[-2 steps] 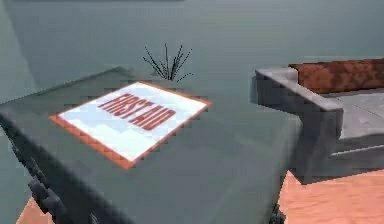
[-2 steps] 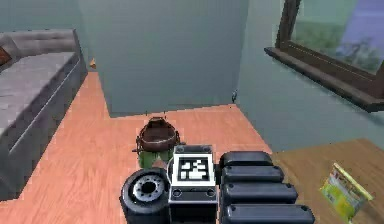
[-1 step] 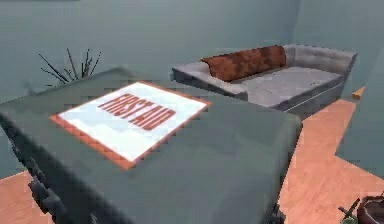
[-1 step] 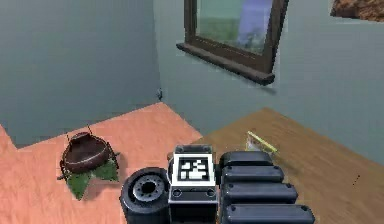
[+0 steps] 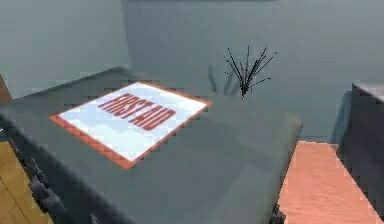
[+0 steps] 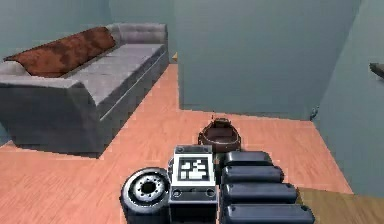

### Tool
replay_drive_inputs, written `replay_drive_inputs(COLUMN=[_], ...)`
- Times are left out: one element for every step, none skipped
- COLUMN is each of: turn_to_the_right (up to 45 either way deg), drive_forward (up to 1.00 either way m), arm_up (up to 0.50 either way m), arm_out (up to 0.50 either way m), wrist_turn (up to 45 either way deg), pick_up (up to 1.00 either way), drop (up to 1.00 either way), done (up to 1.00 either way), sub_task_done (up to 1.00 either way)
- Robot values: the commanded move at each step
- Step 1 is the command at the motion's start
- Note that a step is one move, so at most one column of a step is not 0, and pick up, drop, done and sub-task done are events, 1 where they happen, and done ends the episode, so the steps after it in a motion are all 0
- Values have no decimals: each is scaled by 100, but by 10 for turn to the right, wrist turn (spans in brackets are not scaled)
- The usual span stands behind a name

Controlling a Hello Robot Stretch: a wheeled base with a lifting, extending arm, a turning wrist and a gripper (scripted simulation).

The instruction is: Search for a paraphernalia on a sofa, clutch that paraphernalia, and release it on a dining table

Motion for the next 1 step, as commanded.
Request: replay_drive_inputs(turn_to_the_right=[-450], drive_forward=[0], arm_up=[0], arm_out=[0], wrist_turn=[0], pick_up=[0], drop=[0], done=[0], sub_task_done=[0])
